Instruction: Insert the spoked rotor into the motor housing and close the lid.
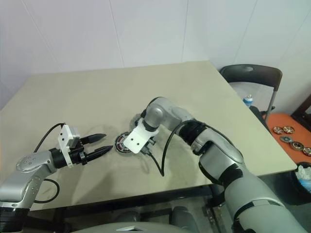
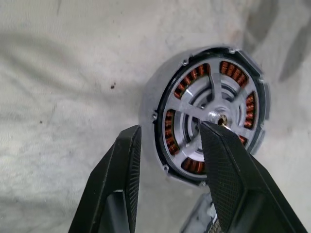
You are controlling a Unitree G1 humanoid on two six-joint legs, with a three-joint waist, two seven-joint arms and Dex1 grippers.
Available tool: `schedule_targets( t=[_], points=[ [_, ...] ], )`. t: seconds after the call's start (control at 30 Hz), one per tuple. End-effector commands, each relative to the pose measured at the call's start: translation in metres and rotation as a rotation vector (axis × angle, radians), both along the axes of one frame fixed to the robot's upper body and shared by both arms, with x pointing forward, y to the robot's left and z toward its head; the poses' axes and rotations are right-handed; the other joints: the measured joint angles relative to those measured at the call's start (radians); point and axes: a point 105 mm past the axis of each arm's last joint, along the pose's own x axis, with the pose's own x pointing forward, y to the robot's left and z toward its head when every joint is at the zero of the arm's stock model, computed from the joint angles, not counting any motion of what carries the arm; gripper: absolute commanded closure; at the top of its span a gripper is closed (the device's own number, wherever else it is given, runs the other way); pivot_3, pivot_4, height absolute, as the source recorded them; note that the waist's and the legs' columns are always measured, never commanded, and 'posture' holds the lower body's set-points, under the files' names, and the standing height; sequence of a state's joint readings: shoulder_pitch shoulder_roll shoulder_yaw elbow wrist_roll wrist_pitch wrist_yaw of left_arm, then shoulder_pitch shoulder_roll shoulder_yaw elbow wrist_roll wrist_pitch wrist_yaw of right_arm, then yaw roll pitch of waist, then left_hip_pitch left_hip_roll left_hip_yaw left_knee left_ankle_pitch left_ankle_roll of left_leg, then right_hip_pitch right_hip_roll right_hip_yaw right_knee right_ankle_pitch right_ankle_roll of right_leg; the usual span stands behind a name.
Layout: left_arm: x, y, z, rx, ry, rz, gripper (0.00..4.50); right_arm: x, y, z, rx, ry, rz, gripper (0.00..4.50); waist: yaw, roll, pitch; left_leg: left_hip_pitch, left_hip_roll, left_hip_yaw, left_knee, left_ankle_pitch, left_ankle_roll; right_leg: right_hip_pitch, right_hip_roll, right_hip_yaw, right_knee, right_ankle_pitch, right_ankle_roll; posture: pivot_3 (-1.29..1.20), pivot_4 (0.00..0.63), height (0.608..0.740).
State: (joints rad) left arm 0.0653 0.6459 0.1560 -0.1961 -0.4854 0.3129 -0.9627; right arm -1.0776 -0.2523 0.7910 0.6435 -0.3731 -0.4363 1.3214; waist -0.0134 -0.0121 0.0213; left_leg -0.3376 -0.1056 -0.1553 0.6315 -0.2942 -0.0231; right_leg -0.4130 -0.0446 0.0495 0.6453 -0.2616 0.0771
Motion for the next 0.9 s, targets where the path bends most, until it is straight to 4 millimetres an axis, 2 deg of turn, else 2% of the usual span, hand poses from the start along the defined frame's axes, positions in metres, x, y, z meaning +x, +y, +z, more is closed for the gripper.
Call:
schedule_targets(
  t=[0.03, 0.27, 0.37, 0.43, 0.6, 0.73, 0.9],
  points=[
    [0.002, 0.002, 0.011, 0.000, -0.048, 0.002, 1.31, 0.004, 0.002, 0.006, 0.001, -0.023, 0.003, 2.50, 0.000, 0.000, 0.000, 0.000, 0.000, 0.000, 0.000, 0.000, 0.000, 0.000, 0.000, 0.000, 0.000, 0.000, 0.000, 0.00, 0.000, 0.740],
    [0.000, 0.003, 0.009, -0.001, -0.046, 0.007, 1.31, 0.008, -0.003, 0.000, -0.027, -0.040, 0.005, 2.50, -0.001, 0.000, 0.000, 0.000, 0.000, 0.000, 0.000, 0.000, 0.000, 0.000, 0.000, 0.000, 0.000, 0.000, 0.000, 0.00, 0.000, 0.740],
    [0.000, 0.004, 0.009, -0.001, -0.047, 0.013, 1.31, 0.007, -0.002, -0.002, -0.026, -0.025, -0.001, 3.07, -0.001, 0.000, 0.000, 0.000, 0.000, 0.000, 0.000, 0.000, 0.000, 0.000, 0.000, 0.000, 0.000, 0.000, 0.000, 0.00, 0.000, 0.740],
    [0.000, 0.004, 0.009, -0.001, -0.047, 0.014, 1.31, 0.008, -0.001, -0.004, -0.028, -0.028, -0.007, 3.69, 0.000, 0.000, 0.000, 0.000, 0.000, 0.000, 0.000, 0.000, 0.000, 0.000, 0.000, 0.000, 0.000, 0.000, 0.000, 0.00, 0.000, 0.740],
    [0.001, 0.004, 0.009, -0.003, -0.049, 0.018, 1.31, 0.010, 0.011, -0.001, 0.000, -0.027, -0.028, 3.69, -0.005, 0.002, 0.001, 0.002, 0.000, 0.000, 0.000, 0.000, 0.000, 0.001, 0.000, 0.000, 0.001, 0.000, 0.000, 0.00, 0.000, 0.740],
    [0.001, 0.003, 0.009, -0.005, -0.051, 0.021, 1.31, 0.009, 0.012, -0.001, -0.008, -0.020, -0.027, 4.39, -0.006, 0.003, 0.002, 0.008, 0.001, 0.000, -0.001, 0.000, 0.000, 0.006, 0.001, 0.000, 0.001, 0.000, 0.000, 0.00, 0.000, 0.740],
    [0.002, 0.002, 0.009, -0.009, -0.052, 0.025, 1.31, 0.011, 0.018, 0.000, 0.012, -0.030, -0.059, 4.41, -0.006, 0.003, 0.002, 0.008, 0.001, 0.000, -0.001, 0.000, 0.000, 0.006, 0.001, 0.000, 0.001, 0.000, 0.000, 0.00, 0.000, 0.740]
  ],
)
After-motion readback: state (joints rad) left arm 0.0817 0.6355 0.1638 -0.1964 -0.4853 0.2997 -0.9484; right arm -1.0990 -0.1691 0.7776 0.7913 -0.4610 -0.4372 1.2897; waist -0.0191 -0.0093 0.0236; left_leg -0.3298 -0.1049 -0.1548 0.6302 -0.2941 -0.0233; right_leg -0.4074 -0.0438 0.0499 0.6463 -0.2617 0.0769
